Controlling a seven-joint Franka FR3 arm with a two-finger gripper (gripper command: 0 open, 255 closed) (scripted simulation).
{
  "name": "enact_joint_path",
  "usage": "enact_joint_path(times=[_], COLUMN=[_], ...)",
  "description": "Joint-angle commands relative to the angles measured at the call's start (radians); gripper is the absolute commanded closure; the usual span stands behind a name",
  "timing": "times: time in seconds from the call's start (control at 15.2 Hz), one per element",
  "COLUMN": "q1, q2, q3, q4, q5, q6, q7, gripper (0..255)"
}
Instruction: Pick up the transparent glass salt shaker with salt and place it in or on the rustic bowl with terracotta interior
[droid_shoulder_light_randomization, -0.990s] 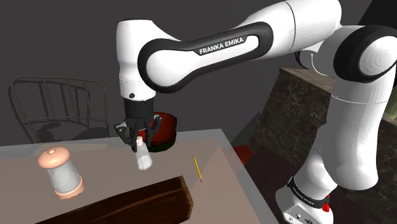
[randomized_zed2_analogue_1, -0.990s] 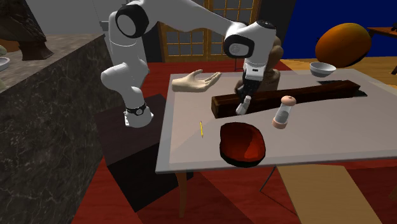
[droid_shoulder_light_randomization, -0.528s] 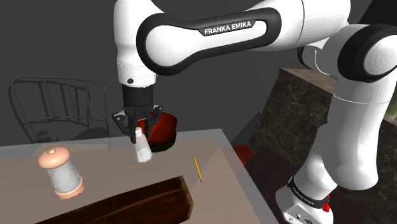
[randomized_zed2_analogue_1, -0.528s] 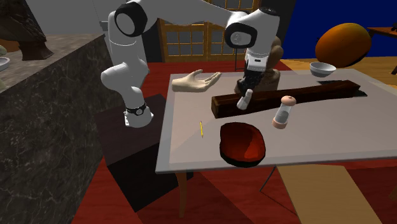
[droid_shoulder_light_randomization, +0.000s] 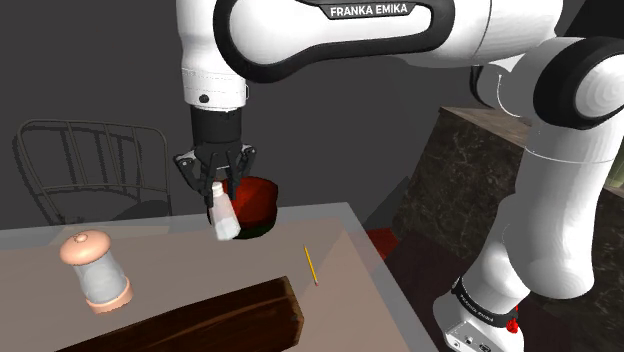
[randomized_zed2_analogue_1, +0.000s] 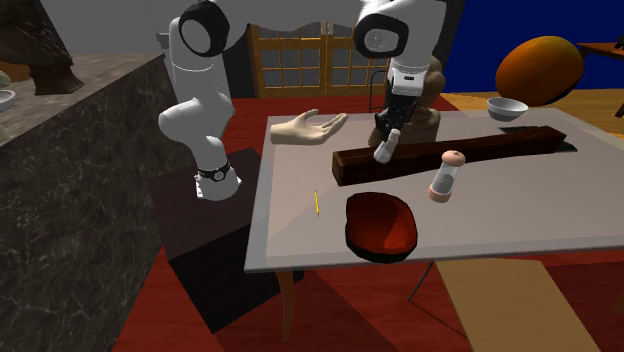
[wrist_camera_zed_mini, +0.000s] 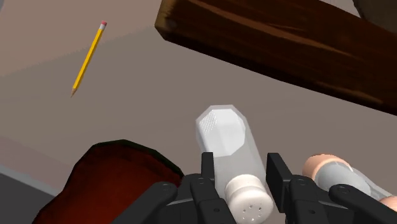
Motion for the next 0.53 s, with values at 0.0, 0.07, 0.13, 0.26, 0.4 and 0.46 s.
enact_joint_path(times=[0.0, 0.07, 0.13, 0.26, 0.4, 0.46], q1=[-0.021, -0.034, -0.046, -0.07, -0.093, -0.104], q2=[0.001, 0.004, 0.008, 0.019, 0.035, 0.044], q3=[-0.011, -0.018, -0.025, -0.039, -0.052, -0.059], q4=[0.02, 0.032, 0.045, 0.077, 0.115, 0.137], q5=[0.002, 0.002, 0.001, -0.001, -0.004, -0.006], q6=[-0.022, -0.034, -0.046, -0.071, -0.098, -0.112], q7=[-0.031, -0.05, -0.07, -0.107, -0.144, -0.162], gripper=[255, 255, 255, 255, 255, 255])
